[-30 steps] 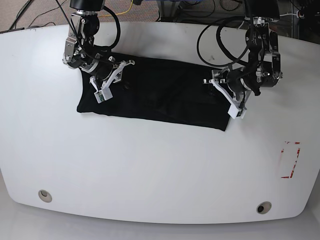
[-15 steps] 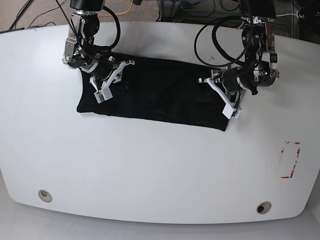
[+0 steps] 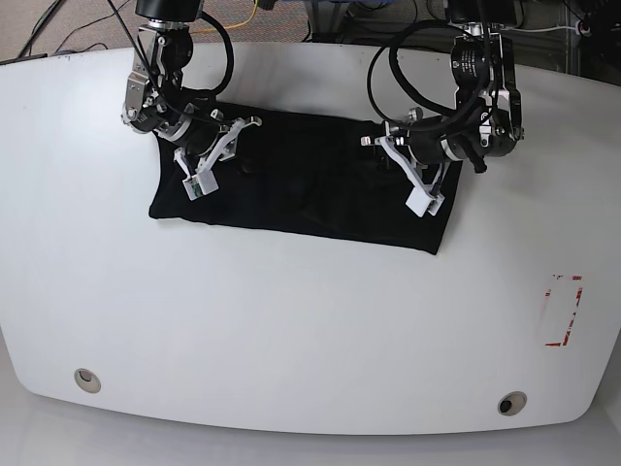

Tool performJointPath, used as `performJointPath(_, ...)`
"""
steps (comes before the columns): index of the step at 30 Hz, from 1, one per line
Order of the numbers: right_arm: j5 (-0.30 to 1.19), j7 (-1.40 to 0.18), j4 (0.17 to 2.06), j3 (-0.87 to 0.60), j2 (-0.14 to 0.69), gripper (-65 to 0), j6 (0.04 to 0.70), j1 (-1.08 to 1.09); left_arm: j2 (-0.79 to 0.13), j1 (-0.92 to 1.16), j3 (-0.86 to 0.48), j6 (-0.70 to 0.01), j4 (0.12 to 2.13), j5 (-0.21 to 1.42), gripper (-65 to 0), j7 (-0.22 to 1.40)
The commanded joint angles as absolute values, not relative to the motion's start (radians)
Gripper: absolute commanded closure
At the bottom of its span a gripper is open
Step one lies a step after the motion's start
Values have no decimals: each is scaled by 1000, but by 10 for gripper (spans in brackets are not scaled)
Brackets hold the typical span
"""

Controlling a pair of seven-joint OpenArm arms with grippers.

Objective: Layout the t-shirt on the table in an organized manner, then fold the t-shirt properly
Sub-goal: 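Grasp the folded band's edge with the left gripper near its middle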

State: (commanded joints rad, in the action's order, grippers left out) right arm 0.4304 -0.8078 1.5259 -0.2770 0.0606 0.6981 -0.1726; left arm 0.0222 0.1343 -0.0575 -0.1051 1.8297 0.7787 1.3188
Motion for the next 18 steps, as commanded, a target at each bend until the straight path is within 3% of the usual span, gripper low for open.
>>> performJointPath(10, 430, -808, 1526, -277, 59, -63, 698, -173, 47, 142, -90, -209, 1705, 779, -10, 1323)
performJointPath(18, 430, -808, 1526, -277, 64, -63, 698, -173, 36, 54, -68, -220, 1535, 779, -10, 1396)
